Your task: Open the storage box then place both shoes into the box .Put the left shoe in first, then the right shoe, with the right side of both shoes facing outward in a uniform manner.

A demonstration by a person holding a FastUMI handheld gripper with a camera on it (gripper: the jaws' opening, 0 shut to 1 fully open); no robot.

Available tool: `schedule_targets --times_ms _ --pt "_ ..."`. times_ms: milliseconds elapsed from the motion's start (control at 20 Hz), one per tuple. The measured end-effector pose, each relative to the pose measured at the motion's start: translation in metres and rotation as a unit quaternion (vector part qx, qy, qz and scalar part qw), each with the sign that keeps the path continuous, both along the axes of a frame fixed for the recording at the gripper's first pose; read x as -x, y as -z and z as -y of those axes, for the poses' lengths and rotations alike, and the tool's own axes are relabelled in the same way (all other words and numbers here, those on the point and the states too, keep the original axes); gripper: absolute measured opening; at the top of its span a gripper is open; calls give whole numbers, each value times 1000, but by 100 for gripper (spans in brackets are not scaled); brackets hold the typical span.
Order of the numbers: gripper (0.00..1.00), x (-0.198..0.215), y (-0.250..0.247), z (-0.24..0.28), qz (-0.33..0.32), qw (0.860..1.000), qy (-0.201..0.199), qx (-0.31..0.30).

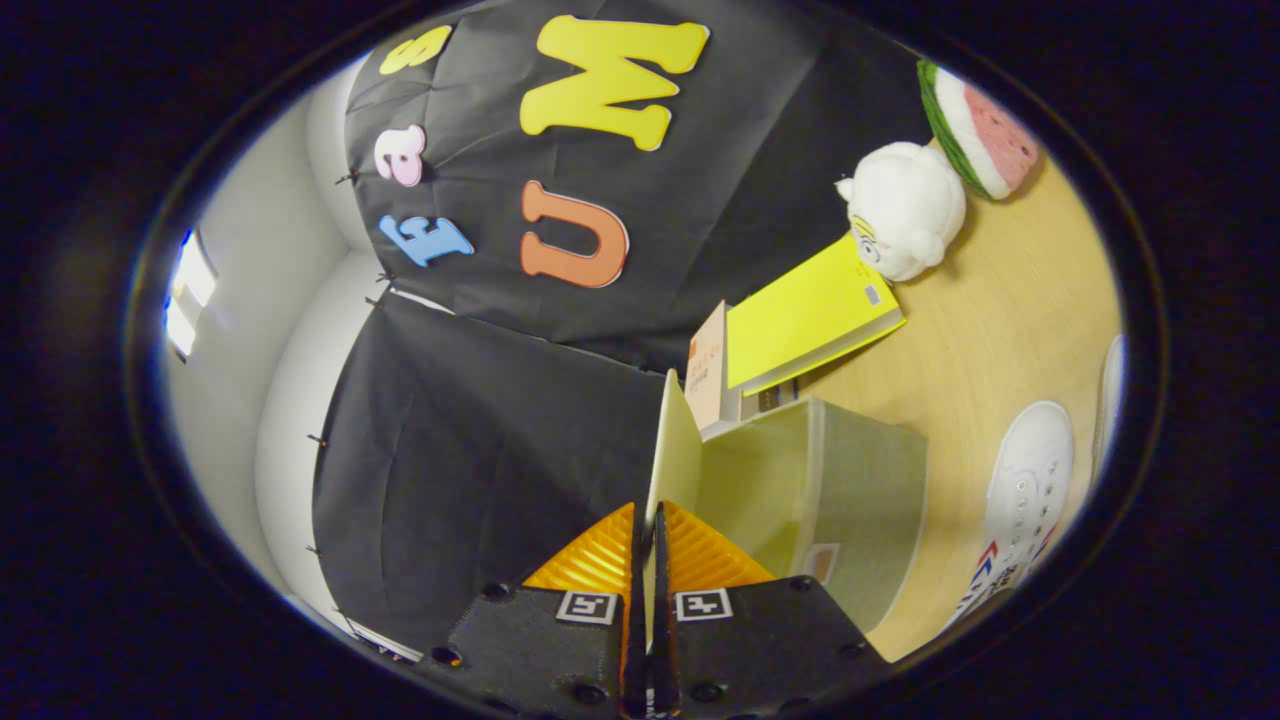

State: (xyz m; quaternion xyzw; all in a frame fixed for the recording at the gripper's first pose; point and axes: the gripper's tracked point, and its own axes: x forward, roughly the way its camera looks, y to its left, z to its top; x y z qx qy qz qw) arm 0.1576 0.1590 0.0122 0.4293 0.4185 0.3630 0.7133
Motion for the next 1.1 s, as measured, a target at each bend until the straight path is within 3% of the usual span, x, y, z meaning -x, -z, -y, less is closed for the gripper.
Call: schedule_targets --times_ms 350,750,800,1050,1100 --pt "9 -1 -42 -82 11 1000 -25 -1" --pt "14 3 -53 -208 18 997 -70 20" --pt "19 6 -50 -221 17 997 -75 30" --pt "98 7 -28 -231 34 992 -64 100" --pt "99 9 -24 -226 32 992 -62 108"
